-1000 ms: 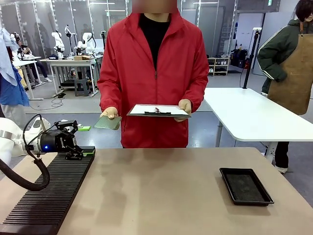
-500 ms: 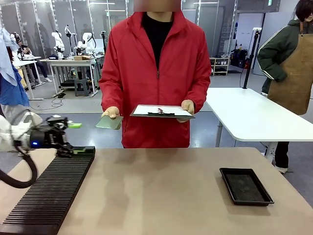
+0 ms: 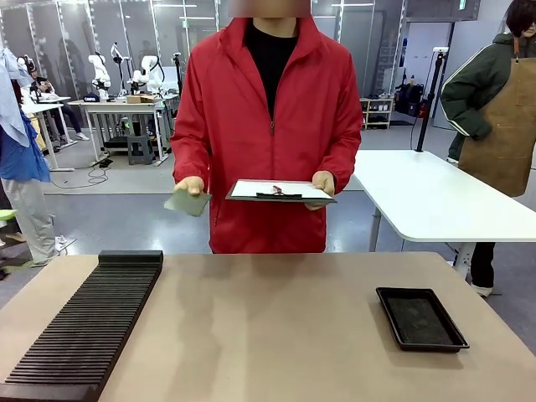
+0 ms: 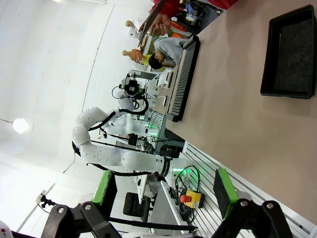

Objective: Inspect the PCB.
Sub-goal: Pick up the Blank PCB that the human is holding.

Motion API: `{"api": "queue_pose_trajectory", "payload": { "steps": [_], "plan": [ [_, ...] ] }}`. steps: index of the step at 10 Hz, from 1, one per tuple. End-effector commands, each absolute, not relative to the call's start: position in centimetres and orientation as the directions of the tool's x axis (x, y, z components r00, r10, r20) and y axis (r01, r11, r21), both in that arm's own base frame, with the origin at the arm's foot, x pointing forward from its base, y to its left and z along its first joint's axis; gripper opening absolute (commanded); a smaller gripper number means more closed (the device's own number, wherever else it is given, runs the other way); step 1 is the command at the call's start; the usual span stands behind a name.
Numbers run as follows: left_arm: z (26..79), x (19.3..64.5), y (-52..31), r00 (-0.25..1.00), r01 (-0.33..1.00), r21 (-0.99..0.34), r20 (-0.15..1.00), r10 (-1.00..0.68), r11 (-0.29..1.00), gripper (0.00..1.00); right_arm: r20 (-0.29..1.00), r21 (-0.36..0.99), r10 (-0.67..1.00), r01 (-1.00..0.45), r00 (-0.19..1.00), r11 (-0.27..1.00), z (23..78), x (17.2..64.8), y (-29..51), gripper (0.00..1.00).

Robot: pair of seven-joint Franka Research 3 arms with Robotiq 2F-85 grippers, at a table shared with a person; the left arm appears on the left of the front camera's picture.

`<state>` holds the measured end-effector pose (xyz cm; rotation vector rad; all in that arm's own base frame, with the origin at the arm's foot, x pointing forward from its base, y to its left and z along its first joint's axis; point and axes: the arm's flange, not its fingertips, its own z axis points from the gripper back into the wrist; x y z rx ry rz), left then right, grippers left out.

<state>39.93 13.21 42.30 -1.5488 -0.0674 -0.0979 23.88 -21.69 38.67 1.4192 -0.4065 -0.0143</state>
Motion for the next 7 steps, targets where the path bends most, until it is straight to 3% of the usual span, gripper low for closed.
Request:
{"api": "queue_pose_trajectory", "payload": {
  "steps": [1,4,7],
  "plan": [
    [41.5,36.8,17.1,0.985,0.172,-0.985,0.172,0.026,0.027,1.00,0.272,0.959,-0.253,-0.239,0.928,0.155,38.8,23.8,-21.8,1.00],
    [39.0,31.8,24.3,0.963,0.258,-0.965,0.261,0.069,0.046,1.00,0.272,0.959,-0.253,-0.239,0.928,0.155,38.8,23.8,-21.8,1.00],
    [38.8,30.9,25.3,0.954,0.268,-0.963,0.268,0.132,0.024,1.00,0.272,0.959,-0.253,-0.239,0.928,0.155,38.8,23.8,-21.8,1.00]
  ]
}}
